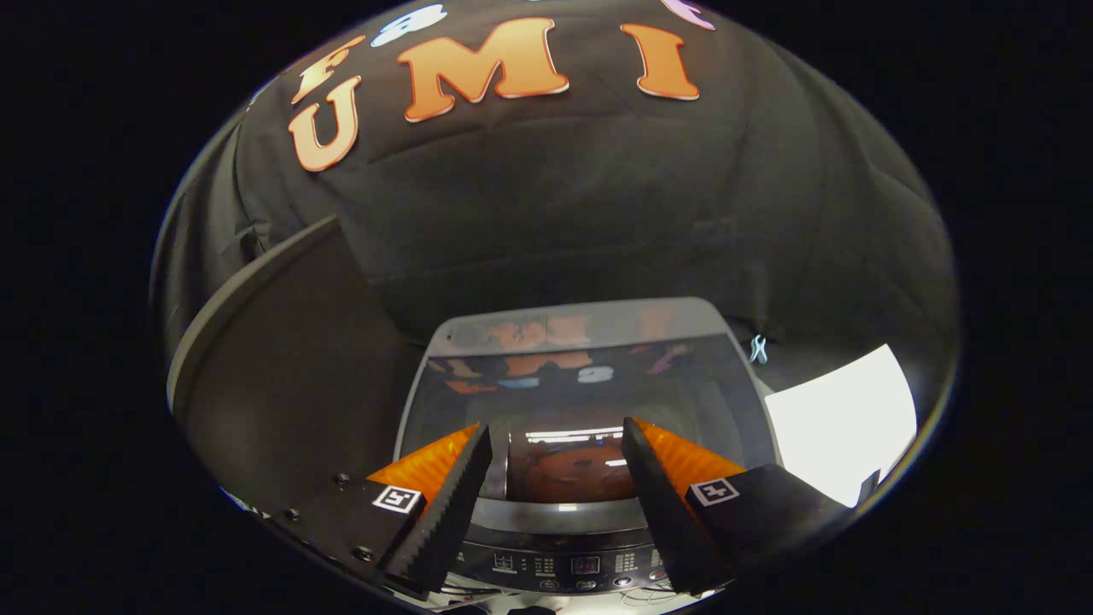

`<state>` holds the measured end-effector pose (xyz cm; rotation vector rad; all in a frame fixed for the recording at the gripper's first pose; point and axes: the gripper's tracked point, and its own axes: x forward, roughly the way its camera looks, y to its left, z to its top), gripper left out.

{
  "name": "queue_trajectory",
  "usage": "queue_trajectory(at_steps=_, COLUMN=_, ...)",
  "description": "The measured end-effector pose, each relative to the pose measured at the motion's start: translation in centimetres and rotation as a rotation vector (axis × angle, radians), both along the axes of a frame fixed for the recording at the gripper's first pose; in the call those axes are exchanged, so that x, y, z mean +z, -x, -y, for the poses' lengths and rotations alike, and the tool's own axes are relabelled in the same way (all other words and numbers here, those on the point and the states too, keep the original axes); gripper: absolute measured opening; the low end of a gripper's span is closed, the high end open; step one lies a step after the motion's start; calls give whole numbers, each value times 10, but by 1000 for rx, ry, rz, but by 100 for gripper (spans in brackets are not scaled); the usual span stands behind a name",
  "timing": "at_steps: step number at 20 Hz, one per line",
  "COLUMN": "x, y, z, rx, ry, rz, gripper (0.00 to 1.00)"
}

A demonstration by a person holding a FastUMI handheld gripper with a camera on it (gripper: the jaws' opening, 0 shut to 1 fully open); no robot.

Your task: Put the clothes into the washing machine and then close the washing machine lid.

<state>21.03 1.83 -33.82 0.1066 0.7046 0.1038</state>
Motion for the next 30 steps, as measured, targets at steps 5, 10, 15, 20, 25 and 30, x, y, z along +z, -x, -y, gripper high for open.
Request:
queue_trajectory(at_steps=5, x=92, y=2, z=-2, rx=-17, ry=21, rz=159, gripper=99)
queue_trajectory(at_steps=10, x=180, y=26, z=-6, rx=-10, ry=64, rz=308, gripper=98)
queue_trajectory(at_steps=15, x=258, y=58, z=-5, rx=-18, ry=70, rz=441, gripper=98)
queue_trajectory(at_steps=20, x=321, y=84, z=-7, rx=-24, ry=100, rz=555, gripper=98)
queue_trajectory(at_steps=25, x=354, y=97, z=-9, rx=-38, ry=93, rz=624, gripper=98)
queue_trajectory(at_steps=30, x=367, y=105, z=-10, rx=-35, ry=86, rz=645, gripper=98)
